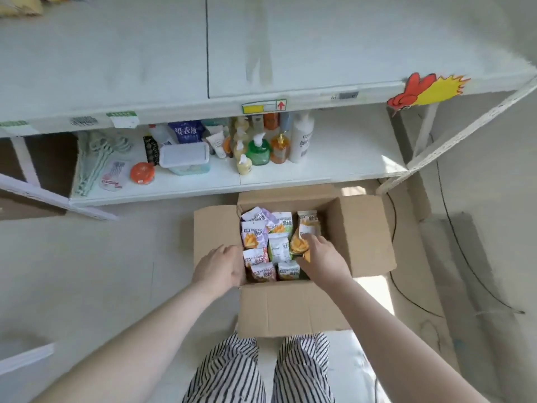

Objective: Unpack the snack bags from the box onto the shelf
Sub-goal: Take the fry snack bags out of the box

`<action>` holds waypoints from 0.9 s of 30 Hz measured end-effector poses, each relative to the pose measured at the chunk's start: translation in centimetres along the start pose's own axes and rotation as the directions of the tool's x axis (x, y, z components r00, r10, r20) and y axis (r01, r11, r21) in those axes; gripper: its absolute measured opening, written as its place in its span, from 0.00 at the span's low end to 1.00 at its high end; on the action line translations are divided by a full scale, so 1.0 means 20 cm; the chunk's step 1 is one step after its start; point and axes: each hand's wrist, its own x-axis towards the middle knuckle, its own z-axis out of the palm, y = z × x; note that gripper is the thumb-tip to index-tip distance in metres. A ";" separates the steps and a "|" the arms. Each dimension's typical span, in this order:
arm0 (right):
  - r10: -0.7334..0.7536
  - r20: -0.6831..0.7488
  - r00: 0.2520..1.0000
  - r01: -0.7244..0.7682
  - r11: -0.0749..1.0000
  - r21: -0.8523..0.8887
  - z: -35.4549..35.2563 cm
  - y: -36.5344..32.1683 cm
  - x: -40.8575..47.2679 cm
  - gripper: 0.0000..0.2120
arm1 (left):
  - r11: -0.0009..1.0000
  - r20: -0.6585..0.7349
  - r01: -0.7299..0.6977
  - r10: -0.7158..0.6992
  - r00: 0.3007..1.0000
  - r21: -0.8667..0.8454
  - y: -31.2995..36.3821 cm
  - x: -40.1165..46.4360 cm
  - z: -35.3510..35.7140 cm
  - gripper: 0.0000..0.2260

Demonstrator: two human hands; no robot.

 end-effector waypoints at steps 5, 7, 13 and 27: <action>-0.058 0.082 0.995 0.060 0.998 -0.030 0.16 0.09 0.47 0.27 | 0.991 -0.059 0.071 -0.078 0.995 -0.114 -0.01 0.33 0.18 0.22; -0.047 0.105 0.993 0.050 0.999 -0.019 0.28 0.14 0.65 0.27 | 0.980 -0.072 0.065 -0.080 0.994 -0.186 -0.02 0.49 0.28 0.24; -0.024 0.124 0.992 0.023 1.000 0.011 0.75 0.34 1.22 0.29 | 0.956 -0.113 0.017 -0.052 0.992 -0.293 -0.15 1.04 0.74 0.28; 0.065 0.050 0.997 -0.080 0.908 0.411 1.37 0.50 2.16 0.30 | 0.999 -0.205 -0.014 0.023 0.979 0.044 -0.32 1.96 1.23 0.36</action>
